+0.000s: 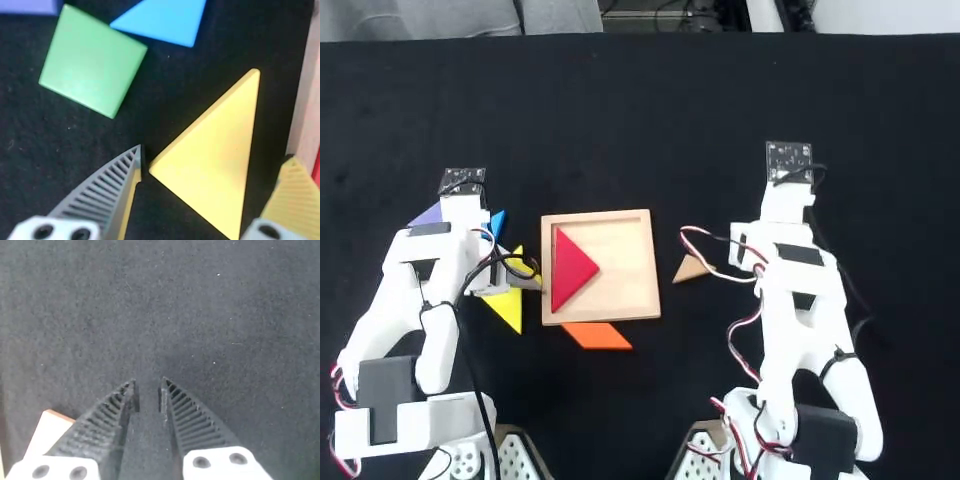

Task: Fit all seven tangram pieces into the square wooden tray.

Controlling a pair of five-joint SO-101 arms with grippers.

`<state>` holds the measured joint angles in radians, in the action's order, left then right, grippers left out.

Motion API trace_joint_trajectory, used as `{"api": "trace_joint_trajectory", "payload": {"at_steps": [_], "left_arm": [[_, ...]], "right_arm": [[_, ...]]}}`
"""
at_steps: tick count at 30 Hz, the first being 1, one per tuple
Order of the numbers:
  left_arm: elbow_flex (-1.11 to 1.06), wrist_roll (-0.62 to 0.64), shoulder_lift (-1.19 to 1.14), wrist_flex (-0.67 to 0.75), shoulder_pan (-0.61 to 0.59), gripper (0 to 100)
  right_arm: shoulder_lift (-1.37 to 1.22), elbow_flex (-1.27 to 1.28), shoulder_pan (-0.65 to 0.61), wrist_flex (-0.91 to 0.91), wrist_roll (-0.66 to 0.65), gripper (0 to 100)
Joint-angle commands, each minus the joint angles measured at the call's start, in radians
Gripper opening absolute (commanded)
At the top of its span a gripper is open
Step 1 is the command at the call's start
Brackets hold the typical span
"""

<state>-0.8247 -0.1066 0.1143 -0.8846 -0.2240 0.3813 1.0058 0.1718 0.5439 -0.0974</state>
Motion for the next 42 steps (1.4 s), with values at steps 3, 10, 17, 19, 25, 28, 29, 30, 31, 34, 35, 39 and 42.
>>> {"api": "trace_joint_trajectory", "payload": {"at_steps": [3, 10, 17, 19, 25, 28, 29, 30, 31, 34, 35, 39, 42], "left_arm": [[0.042, 0.000, 0.003, -0.014, 0.005, 41], [0.042, -0.008, 0.003, -0.008, -0.012, 31], [0.042, -0.008, 0.002, -0.006, -0.008, 36], [0.045, -0.008, -0.005, -0.006, -0.005, 36], [0.128, -0.006, -0.104, -0.017, -0.005, 32], [0.162, -0.006, -0.138, -0.060, -0.005, 28], [0.166, -0.006, -0.143, -0.064, -0.008, 27], [0.168, -0.006, -0.144, -0.064, -0.012, 26], [0.166, -0.003, -0.144, -0.064, -0.012, 26], [0.166, 0.000, -0.144, -0.064, -0.005, 26], [0.166, 0.000, -0.144, -0.066, -0.005, 26], [0.166, 0.002, -0.144, -0.071, -0.005, 26], [0.166, 0.002, -0.144, -0.072, -0.012, 26]], "right_arm": [[0.045, -0.004, -0.015, -0.018, -0.008, 7.5], [0.045, -0.002, -0.015, -0.018, -0.008, 7.5], [0.045, -0.002, -0.017, -0.018, -0.008, 7.5], [0.045, -0.002, -0.017, -0.018, -0.008, 7.5], [0.045, -0.002, -0.017, -0.018, -0.008, 7.5], [0.045, -0.002, -0.017, -0.018, -0.008, 7.5], [0.045, -0.002, -0.017, -0.018, -0.008, 7.5], [0.045, -0.002, -0.017, -0.018, -0.008, 7.5], [0.045, -0.002, -0.017, -0.018, -0.008, 7.5], [0.045, -0.002, -0.017, -0.018, -0.008, 7.5], [0.045, -0.002, -0.017, -0.018, -0.008, 7.5], [0.045, -0.002, -0.017, -0.018, -0.008, 7.5], [0.045, -0.002, -0.017, -0.018, -0.008, 7.5]]}}
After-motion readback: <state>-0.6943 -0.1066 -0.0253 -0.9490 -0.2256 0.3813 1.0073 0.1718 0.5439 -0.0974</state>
